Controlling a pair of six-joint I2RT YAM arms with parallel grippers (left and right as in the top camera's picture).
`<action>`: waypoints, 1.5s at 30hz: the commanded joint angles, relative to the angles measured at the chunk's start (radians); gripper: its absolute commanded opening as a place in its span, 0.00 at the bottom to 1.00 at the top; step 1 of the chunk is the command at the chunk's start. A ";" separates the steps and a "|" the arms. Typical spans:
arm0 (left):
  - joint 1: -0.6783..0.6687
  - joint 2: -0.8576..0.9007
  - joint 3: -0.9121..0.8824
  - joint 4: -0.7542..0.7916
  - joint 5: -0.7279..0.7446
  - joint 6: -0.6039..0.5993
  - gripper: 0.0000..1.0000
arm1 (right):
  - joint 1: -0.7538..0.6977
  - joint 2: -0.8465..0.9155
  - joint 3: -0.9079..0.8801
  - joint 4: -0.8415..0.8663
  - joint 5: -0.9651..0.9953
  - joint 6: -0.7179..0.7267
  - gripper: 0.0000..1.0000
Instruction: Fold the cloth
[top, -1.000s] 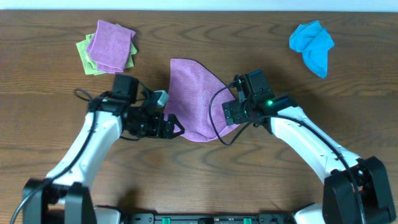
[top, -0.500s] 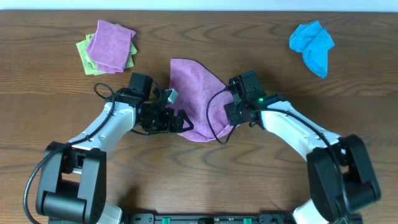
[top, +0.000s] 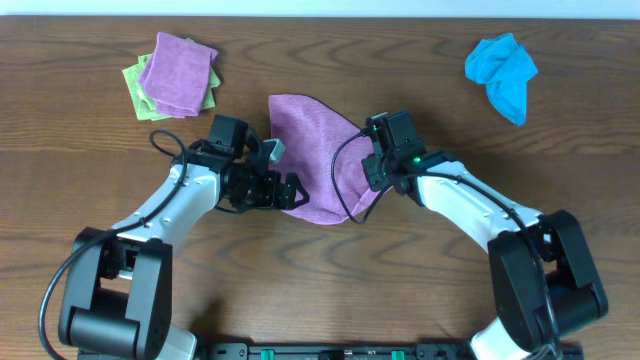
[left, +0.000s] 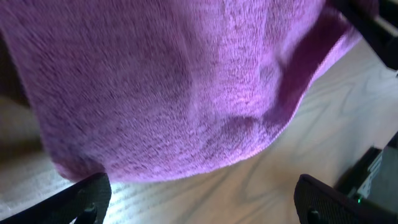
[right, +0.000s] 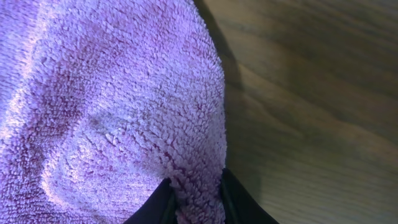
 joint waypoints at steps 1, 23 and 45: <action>-0.007 0.010 0.015 0.043 -0.018 -0.063 0.96 | -0.007 0.005 0.000 0.003 0.043 -0.024 0.20; -0.143 0.181 0.015 0.160 -0.042 -0.153 0.95 | -0.006 0.005 0.000 0.017 0.097 -0.024 0.15; -0.143 0.181 0.015 0.073 -0.092 -0.059 0.95 | -0.150 0.002 0.019 0.048 0.241 -0.052 0.70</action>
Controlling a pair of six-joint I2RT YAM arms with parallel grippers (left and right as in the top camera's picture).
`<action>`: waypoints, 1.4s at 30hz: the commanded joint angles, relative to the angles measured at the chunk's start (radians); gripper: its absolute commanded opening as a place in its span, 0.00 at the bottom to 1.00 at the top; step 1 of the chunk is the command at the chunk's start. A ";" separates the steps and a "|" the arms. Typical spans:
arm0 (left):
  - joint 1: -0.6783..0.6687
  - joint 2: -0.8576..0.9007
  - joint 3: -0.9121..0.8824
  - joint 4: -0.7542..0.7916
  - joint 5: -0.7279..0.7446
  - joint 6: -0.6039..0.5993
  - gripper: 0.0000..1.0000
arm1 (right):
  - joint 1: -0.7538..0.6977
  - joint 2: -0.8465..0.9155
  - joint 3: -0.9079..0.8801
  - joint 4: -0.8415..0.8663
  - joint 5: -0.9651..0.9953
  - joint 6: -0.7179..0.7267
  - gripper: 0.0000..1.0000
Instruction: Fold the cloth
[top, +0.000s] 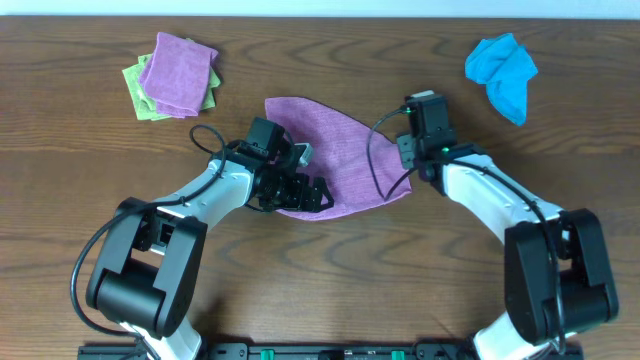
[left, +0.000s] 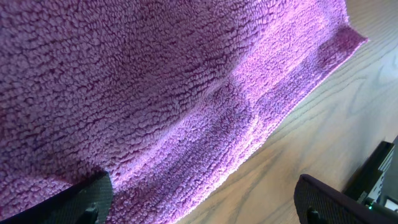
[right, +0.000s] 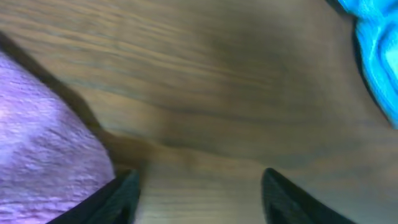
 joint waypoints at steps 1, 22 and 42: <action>-0.003 0.045 -0.023 -0.029 -0.075 0.006 0.96 | 0.002 -0.002 0.030 -0.069 0.020 0.017 0.72; -0.002 -0.172 0.068 -0.168 -0.142 0.002 0.96 | -0.050 -0.267 0.069 -0.502 -0.563 0.385 0.98; 0.117 -0.291 0.069 -0.407 -0.186 0.002 0.95 | -0.056 -0.499 -0.301 -0.327 -0.701 0.473 0.93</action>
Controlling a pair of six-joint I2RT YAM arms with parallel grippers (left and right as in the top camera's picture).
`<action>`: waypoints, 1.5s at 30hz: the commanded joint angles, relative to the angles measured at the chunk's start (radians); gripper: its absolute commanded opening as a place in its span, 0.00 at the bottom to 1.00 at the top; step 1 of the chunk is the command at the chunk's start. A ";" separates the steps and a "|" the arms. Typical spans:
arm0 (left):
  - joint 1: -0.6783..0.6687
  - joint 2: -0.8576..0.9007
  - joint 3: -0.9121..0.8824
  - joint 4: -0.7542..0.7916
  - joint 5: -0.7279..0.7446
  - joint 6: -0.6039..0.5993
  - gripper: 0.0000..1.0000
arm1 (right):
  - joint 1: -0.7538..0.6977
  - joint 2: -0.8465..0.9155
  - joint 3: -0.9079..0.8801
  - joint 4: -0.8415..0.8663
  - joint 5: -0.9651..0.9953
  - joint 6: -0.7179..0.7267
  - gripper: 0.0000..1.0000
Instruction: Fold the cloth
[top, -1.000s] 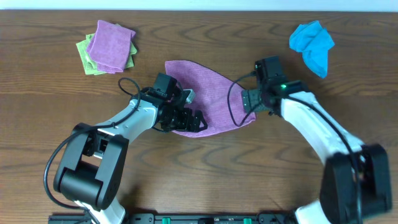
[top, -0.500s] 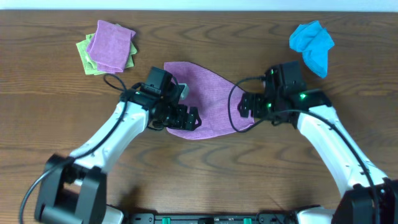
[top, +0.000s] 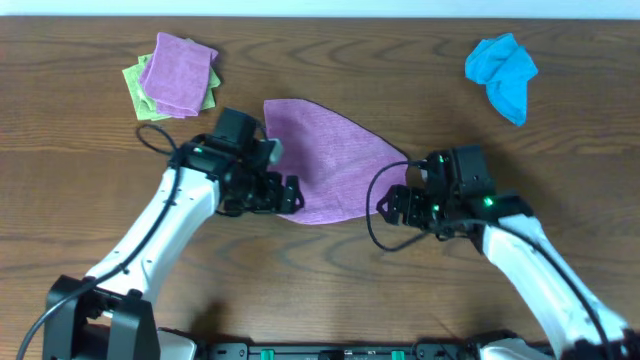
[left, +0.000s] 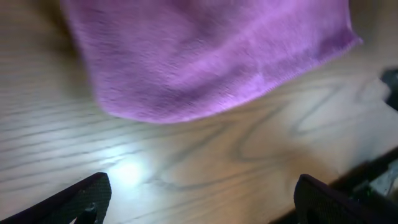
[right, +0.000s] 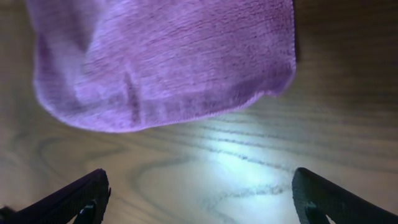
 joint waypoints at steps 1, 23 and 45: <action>0.049 -0.006 -0.011 0.023 0.005 0.003 0.95 | -0.011 -0.077 -0.037 0.003 -0.019 0.018 0.93; 0.065 -0.006 -0.325 0.439 0.085 -0.199 0.95 | -0.010 -0.211 -0.088 0.001 -0.099 0.018 0.91; 0.064 0.087 -0.441 0.815 0.141 -0.378 0.95 | -0.010 -0.215 -0.088 -0.013 -0.121 0.018 0.87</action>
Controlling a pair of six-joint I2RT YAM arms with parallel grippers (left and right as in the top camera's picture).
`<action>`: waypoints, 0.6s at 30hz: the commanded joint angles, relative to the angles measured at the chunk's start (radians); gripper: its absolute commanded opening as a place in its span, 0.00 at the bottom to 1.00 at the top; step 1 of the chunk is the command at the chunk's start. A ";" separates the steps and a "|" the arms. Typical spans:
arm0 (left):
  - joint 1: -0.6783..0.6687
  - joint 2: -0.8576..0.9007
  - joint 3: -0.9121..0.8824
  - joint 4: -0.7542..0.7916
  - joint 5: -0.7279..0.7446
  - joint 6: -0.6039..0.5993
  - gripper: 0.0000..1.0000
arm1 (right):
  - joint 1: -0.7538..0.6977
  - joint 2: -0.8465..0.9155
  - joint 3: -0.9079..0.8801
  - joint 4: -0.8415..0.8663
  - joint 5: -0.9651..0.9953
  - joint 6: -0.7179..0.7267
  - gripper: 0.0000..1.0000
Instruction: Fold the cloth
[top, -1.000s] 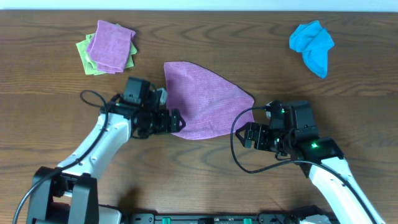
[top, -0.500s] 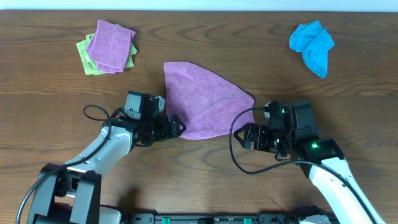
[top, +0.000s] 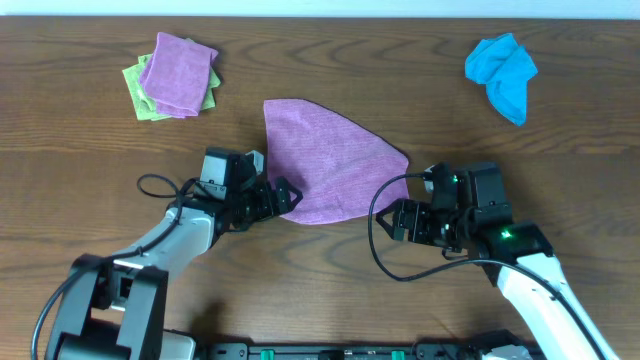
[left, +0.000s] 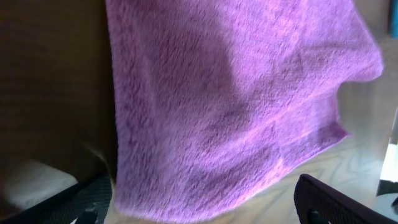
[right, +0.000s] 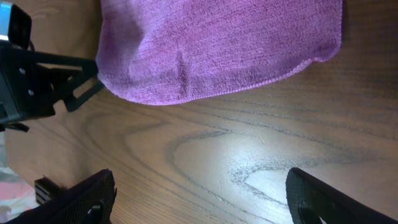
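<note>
The purple cloth (top: 325, 160) lies flat mid-table in a rough fan shape, with one point at the back left and a rounded front edge. My left gripper (top: 283, 196) is open at the cloth's front-left edge. In the left wrist view the cloth (left: 236, 106) fills the frame, and its hem runs between the spread fingers (left: 336, 199). My right gripper (top: 400, 220) is open over bare wood, just off the cloth's front-right corner. The right wrist view shows the cloth (right: 217, 50) ahead of the gripper (right: 199, 199).
A folded purple cloth on a green one (top: 178, 75) lies at the back left. A crumpled blue cloth (top: 503, 72) lies at the back right. The wooden table (top: 80, 200) reaches to all edges of the overhead view.
My left gripper has come close to the cloth's front-left edge, so the hem now lies between its open fingers. The right gripper has drawn back a little toward the front. The cloth has not moved.
My right gripper was first shut on a raised corner of the cloth, with the left gripper open at its front edge. Then the right gripper was open at the right corner and the cloth lay flat. Both grippers then stood open off its front edge, and still do.
</note>
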 joint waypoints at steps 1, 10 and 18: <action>0.002 0.062 -0.006 0.031 0.045 -0.026 0.95 | -0.010 -0.013 -0.008 -0.002 -0.019 0.014 0.87; -0.012 0.111 -0.006 0.102 0.150 -0.043 0.89 | -0.010 -0.013 -0.008 -0.037 0.006 -0.001 0.87; -0.049 0.111 -0.006 0.101 0.181 -0.043 0.06 | -0.010 -0.012 -0.008 -0.051 0.077 -0.001 0.87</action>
